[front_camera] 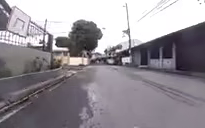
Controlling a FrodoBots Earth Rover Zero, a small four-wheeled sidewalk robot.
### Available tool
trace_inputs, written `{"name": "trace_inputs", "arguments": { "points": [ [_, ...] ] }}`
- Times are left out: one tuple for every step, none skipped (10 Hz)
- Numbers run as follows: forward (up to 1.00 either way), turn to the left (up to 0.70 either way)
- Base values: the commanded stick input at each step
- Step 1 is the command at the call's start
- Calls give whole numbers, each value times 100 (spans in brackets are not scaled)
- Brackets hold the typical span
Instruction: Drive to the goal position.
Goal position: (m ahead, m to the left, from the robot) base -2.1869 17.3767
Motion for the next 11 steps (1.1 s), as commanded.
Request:
{"name": "trace_inputs", "arguments": {
  "points": [
    [100,0],
    [100,0],
    [100,0],
    [100,0],
    [100,0],
    [100,0],
    [100,0],
    [100,0],
    [100,0],
    [100,0],
    [100,0]
  ]
}}
